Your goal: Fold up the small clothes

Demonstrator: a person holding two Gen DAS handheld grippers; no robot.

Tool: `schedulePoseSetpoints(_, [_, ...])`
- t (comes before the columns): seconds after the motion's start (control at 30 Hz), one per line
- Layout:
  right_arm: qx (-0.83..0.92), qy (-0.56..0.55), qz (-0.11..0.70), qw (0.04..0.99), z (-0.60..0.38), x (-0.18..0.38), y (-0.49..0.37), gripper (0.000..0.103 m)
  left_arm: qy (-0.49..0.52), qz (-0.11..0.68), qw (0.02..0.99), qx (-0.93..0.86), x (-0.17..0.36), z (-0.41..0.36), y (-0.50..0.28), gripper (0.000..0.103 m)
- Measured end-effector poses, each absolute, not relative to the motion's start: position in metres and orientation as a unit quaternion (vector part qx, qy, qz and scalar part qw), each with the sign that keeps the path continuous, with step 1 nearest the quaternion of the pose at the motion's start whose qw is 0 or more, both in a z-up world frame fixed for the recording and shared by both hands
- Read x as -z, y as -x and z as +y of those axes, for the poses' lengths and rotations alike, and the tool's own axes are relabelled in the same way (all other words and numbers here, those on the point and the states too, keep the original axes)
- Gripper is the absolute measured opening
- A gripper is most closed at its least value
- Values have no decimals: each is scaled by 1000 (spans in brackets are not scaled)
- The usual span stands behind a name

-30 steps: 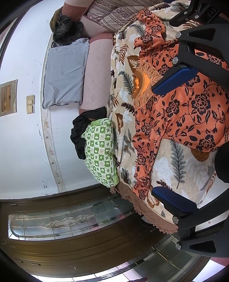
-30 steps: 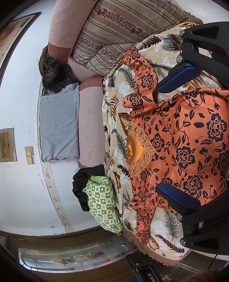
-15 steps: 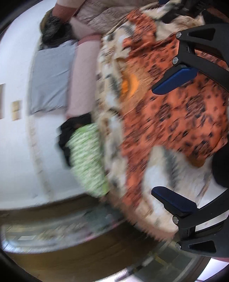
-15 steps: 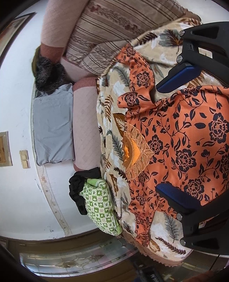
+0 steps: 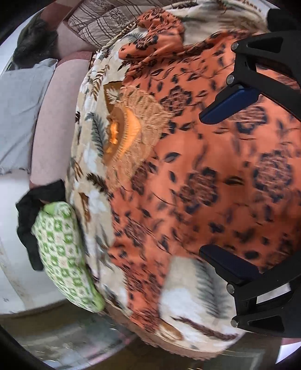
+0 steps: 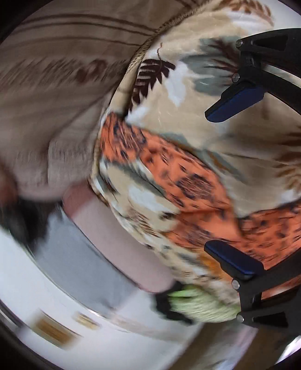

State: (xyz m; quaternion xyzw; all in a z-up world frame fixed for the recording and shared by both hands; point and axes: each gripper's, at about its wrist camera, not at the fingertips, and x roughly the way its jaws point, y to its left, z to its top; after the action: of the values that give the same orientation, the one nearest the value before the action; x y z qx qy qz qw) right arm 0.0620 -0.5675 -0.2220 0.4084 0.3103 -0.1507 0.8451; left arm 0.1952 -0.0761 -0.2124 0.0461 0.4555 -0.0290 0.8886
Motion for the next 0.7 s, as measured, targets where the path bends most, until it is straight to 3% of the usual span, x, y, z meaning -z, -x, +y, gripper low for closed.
schedulePoseSetpoints(0.1, [161, -464, 283, 824, -608, 236, -79, 97, -49, 434, 899, 30, 227, -87, -223, 103])
schedulePoseSetpoints(0.2, [171, -497, 270, 807, -637, 255, -110, 81, -38, 420, 906, 21, 241, -90, -247, 103])
schedulePoseSetpoints(0.27, [193, -500, 276, 798, -649, 265, -127, 78, -29, 408, 912, 16, 247, -89, -257, 103])
schedulePoseSetpoints(0.3, [199, -504, 274, 795, -654, 270, -134, 70, -29, 398, 917, 14, 249, -87, -261, 103])
schedulePoseSetpoints(0.43, [240, -486, 295, 787, -668, 285, -165, 57, -37, 389, 921, 4, 259, -77, -269, 103])
schedulePoseSetpoints(0.5, [249, -491, 296, 780, -674, 294, -173, 33, -30, 395, 918, 1, 263, -70, -274, 103])
schedulePoseSetpoints(0.53, [262, -487, 298, 778, -675, 295, -177, 32, -29, 395, 918, -3, 263, -68, -275, 103])
schedulePoseSetpoints(0.6, [269, -478, 292, 783, -674, 292, -177, 18, -23, 392, 920, -11, 260, -61, -275, 103])
schedulePoseSetpoints(0.7, [272, -452, 262, 808, -660, 269, -171, 12, -6, 381, 924, -17, 250, -50, -273, 103])
